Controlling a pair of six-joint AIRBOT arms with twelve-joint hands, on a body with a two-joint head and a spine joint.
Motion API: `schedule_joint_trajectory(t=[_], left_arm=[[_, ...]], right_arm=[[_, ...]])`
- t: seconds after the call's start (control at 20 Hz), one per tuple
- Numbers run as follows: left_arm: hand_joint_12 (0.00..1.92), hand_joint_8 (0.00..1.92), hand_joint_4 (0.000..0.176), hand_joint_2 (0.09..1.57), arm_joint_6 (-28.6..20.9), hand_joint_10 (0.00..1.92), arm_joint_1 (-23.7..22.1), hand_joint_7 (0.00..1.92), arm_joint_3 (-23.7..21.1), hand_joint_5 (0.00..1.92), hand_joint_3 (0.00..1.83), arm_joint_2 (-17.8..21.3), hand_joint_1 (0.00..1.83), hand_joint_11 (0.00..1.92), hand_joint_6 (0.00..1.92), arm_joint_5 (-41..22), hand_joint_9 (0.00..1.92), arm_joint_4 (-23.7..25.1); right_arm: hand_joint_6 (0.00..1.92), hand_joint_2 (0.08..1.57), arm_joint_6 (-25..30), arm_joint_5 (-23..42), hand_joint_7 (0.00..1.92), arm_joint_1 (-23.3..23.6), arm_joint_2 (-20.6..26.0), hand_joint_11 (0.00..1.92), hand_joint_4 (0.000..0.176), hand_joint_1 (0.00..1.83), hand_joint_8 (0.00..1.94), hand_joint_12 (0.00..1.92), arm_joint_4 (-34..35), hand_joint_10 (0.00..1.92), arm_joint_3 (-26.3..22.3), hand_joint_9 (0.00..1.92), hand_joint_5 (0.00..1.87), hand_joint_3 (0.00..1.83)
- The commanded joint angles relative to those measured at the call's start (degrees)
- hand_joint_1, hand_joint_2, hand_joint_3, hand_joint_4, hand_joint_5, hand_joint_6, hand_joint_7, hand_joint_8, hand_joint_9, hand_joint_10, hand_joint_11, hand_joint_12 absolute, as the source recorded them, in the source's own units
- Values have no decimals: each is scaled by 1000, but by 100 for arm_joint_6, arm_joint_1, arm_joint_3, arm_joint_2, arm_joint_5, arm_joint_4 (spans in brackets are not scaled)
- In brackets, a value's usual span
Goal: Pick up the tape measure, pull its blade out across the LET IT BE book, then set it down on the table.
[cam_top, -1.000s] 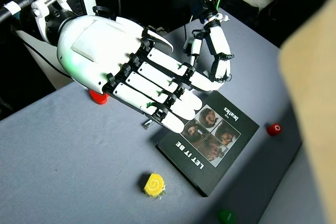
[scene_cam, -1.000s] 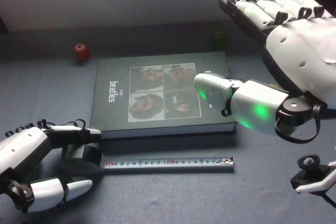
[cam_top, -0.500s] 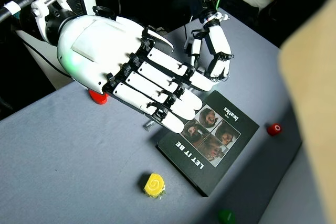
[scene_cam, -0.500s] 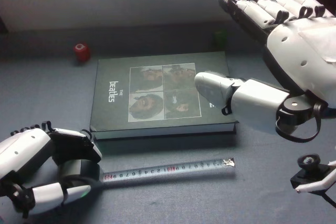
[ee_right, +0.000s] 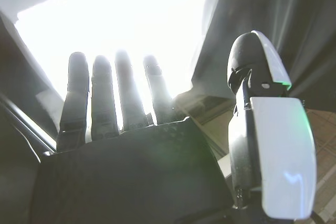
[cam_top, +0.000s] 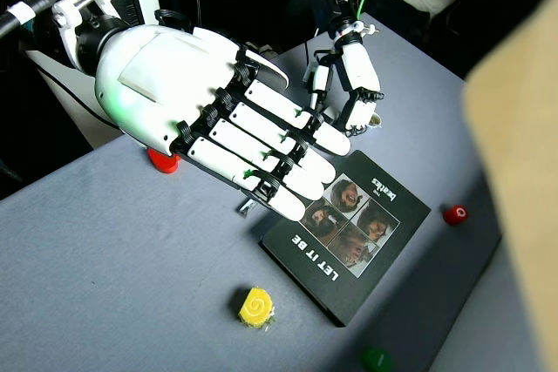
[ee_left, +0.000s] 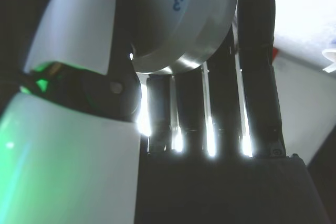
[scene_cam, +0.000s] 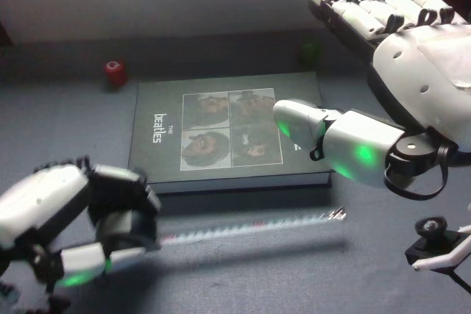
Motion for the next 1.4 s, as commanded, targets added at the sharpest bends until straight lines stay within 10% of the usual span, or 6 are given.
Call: schedule_joint_trajectory(t=[0.0, 0.75, 1.35], left_arm=[[1149, 902, 0, 1092, -68, 1238, -94, 1047, 6, 1021, 0, 60, 1380, 818, 737, -667, 916, 82], [1112, 887, 0, 1091, -24, 1244, -2539, 1055, 356, 1027, 0, 881, 1381, 803, 727, 1581, 909, 1064], [1116, 885, 0, 1091, -162, 1242, -3038, 1056, 544, 1024, 0, 1087, 1381, 785, 735, 2193, 907, 938]], right_arm=[[9, 1170, 62, 416, 182, 92, 15, 0, 12, 212, 7, 622, -520, 11, -22, 104, 120, 6], [28, 1184, -606, -254, 514, 697, -36, 42, 0, 872, 15, 1285, 135, 48, 62, 498, 487, 2], [57, 1161, -1899, -1403, 728, 1566, -566, 224, 0, 1023, 44, 1320, 1670, 95, 1247, 701, 685, 1]])
